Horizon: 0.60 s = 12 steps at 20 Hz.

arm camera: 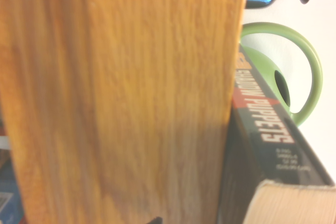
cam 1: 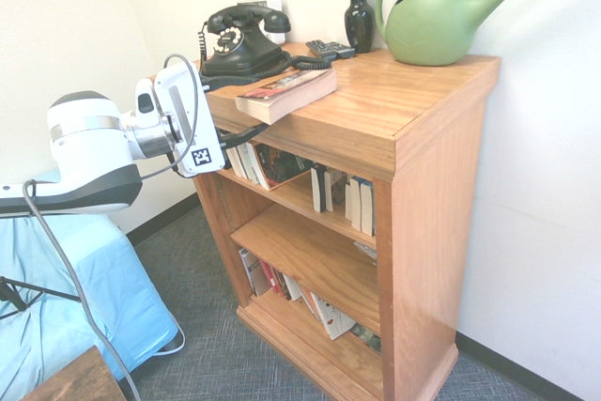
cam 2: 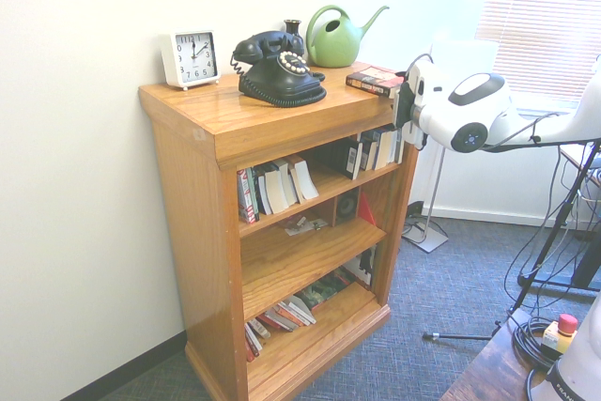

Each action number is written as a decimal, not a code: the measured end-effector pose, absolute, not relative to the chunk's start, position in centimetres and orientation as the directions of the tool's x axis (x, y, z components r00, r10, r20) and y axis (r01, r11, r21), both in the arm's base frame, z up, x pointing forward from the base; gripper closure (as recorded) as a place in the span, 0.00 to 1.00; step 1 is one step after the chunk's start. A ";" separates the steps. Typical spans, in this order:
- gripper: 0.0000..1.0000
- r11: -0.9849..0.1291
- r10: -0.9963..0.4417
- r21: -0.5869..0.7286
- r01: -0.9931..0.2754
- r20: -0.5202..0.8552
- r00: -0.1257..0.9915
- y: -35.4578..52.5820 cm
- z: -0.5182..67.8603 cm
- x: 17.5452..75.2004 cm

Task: Organize the shelf

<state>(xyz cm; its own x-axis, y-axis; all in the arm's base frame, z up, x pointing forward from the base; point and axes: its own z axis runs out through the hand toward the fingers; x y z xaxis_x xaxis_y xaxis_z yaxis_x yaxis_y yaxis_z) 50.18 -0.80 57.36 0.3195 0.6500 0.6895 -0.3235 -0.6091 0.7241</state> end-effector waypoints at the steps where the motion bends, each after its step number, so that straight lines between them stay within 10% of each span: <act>1: 1.00 -0.609 0.650 0.724 -0.325 0.690 0.318 -0.8 57.5 50.4; 12: 1.00 -0.610 0.648 0.721 -0.327 0.692 0.317 -0.8 57.6 50.9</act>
